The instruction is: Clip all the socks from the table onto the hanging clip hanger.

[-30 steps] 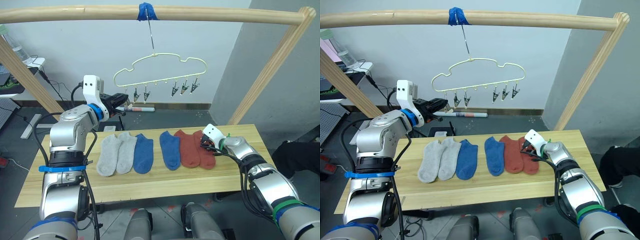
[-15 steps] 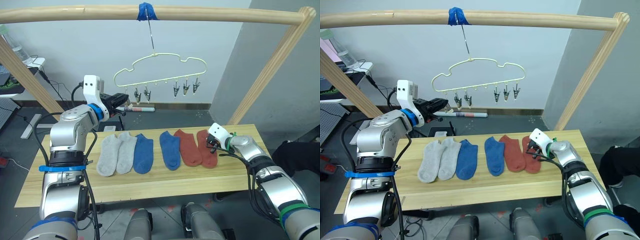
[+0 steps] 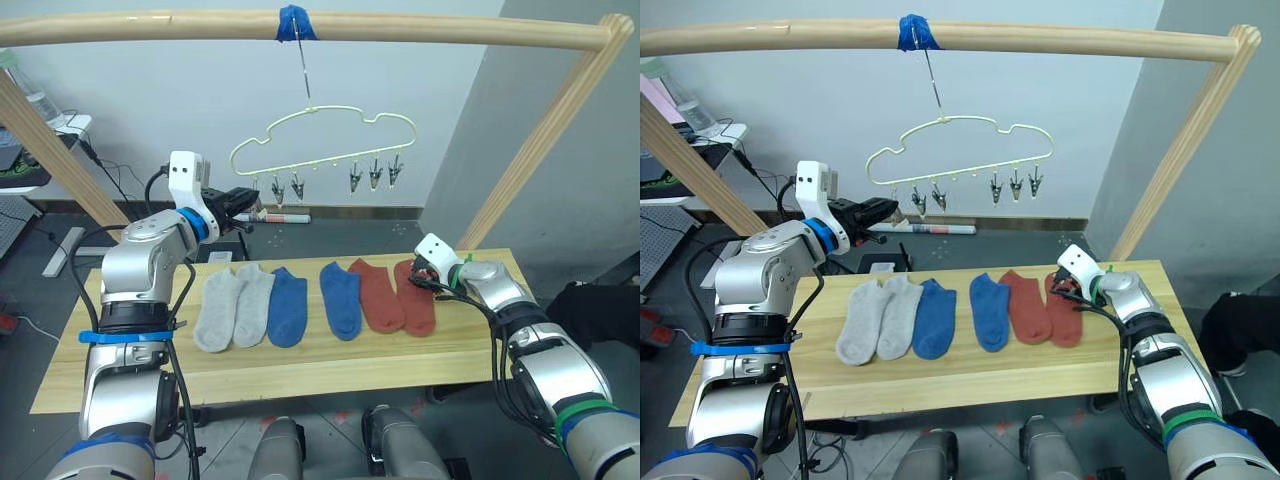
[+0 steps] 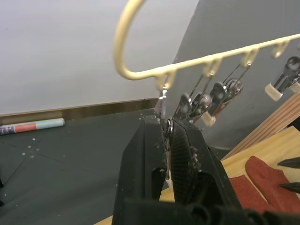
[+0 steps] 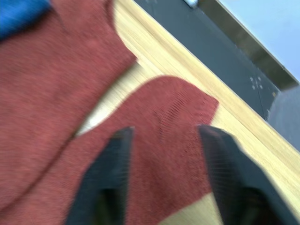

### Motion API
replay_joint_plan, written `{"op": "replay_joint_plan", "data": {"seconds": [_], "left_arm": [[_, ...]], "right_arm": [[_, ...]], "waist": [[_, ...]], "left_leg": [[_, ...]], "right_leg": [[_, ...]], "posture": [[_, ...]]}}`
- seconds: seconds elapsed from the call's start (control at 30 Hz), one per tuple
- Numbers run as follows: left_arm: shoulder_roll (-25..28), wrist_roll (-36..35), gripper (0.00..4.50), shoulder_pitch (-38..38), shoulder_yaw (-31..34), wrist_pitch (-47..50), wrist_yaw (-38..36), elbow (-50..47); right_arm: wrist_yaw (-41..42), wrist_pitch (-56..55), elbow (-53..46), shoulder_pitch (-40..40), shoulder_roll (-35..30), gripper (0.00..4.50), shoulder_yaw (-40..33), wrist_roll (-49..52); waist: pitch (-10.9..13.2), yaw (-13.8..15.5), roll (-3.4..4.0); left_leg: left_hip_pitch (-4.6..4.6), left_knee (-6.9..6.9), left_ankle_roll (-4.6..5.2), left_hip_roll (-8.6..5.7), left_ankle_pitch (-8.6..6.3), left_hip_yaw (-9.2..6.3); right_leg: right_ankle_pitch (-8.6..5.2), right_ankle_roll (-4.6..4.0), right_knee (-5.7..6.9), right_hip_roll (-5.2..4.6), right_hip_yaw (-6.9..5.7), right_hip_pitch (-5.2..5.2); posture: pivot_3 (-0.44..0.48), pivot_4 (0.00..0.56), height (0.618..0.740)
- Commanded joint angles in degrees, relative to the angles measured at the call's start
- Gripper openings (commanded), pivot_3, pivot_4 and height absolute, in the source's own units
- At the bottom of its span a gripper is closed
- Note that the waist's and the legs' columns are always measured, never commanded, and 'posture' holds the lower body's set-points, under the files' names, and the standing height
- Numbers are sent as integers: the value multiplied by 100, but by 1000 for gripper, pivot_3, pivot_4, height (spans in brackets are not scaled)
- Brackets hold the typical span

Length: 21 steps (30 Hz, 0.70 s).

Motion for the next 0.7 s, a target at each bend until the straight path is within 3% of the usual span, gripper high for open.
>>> {"op": "replay_joint_plan", "data": {"seconds": [0.03,0.1,0.13,0.63,0.7], "left_arm": [[91,-19,112,-9,44,-52,-23,-219],[100,-18,112,2,46,-46,-23,-231],[104,-24,112,13,50,-30,-20,-252],[115,-90,112,189,105,219,43,-555],[113,-101,112,238,130,251,67,-619]], "right_arm": [[-115,-138,305,-212,20,3753,-30,-97],[-162,-188,418,-259,41,4442,-25,-122],[-219,-232,483,-288,68,4481,-22,-148],[-57,354,1021,-389,387,4481,-369,-14],[-14,368,1013,-364,366,3858,-335,-56]], "waist": [[0,4,0],[0,5,0],[0,4,0],[21,39,2],[22,39,4]], "left_leg": [[0,0,0,-1,0,1],[0,-1,0,-1,0,1],[0,-1,0,-1,0,1],[2,0,0,0,0,-2],[3,-1,0,0,0,-2]], "right_leg": [[0,0,-1,-1,1,0],[0,0,0,-1,1,0],[0,0,0,-1,1,0],[0,0,4,-2,-1,0],[0,0,5,-1,0,1]], "posture": [[44,194,740],[45,195,740],[47,196,740],[76,224,740],[79,225,740]]}}
